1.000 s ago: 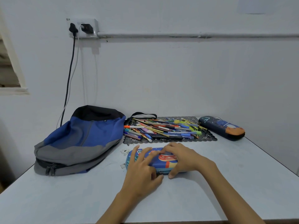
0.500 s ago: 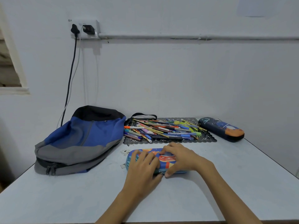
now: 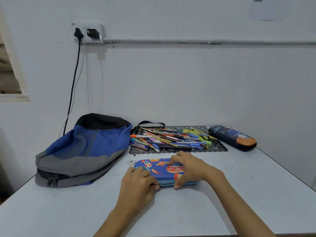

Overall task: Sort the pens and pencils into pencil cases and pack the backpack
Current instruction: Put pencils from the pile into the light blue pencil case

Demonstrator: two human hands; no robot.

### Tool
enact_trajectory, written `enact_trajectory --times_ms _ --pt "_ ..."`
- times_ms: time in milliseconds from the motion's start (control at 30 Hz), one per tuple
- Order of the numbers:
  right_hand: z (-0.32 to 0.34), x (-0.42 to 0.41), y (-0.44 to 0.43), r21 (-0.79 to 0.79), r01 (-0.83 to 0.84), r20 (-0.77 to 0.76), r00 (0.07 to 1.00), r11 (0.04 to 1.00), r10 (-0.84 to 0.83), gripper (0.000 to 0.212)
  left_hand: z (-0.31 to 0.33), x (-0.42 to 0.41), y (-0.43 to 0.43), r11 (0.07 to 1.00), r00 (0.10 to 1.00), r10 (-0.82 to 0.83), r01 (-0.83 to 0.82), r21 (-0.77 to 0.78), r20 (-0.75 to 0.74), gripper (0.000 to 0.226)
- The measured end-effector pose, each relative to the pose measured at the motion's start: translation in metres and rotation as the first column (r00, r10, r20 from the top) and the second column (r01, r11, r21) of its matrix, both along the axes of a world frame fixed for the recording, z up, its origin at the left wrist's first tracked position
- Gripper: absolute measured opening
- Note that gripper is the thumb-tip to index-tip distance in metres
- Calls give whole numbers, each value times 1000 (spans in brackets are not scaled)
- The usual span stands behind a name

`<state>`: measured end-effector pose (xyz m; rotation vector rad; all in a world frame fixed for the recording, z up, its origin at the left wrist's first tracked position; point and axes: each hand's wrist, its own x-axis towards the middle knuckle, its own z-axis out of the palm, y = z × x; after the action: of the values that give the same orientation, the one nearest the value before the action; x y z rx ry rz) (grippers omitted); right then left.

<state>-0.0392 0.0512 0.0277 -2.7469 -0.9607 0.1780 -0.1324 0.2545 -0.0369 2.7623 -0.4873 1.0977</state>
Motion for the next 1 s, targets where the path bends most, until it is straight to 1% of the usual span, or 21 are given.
enact_trajectory --times_ms 33,133,200,300,400,433,500,600,767,867,1000 --pt "0 0 0 2 0 -1 1000 1000 0 73 -2 -3 10 999 1000 29 -29 -18 8 12" --pt "-1 0 1 6 -1 -4 1000 1000 1 71 -7 -12 43 987 990 142 -143 -74 -13 21" --pt "-1 1 2 3 -7 -2 1000 1000 7 71 -7 -15 61 973 977 207 -211 -93 -50 22" --pt "-2 2 3 0 -10 -5 1000 1000 10 72 -4 -9 74 951 954 284 -293 -98 -100 11" --pt "-2 2 3 4 -10 -11 1000 1000 10 72 1 0 77 909 906 370 -399 -120 -204 6" --pt "-2 2 3 5 -12 -12 1000 1000 12 72 5 4 76 889 881 395 -438 -133 -261 4" --pt "-3 2 3 10 -17 -9 1000 1000 17 71 11 18 74 863 839 432 -491 -116 -331 11" --pt "-4 2 1 27 -21 -3 1000 999 21 71 21 44 68 869 818 446 -493 -43 -363 14" --pt "-6 4 0 31 -23 -5 1000 999 23 72 33 81 63 895 809 434 -436 91 -396 19" --pt "-6 4 1 24 -21 -7 1000 999 21 72 37 92 60 893 803 450 -408 191 -391 18" --pt "-5 5 1 26 -17 -5 1000 1000 17 72 38 98 57 895 821 444 -382 231 -359 17"
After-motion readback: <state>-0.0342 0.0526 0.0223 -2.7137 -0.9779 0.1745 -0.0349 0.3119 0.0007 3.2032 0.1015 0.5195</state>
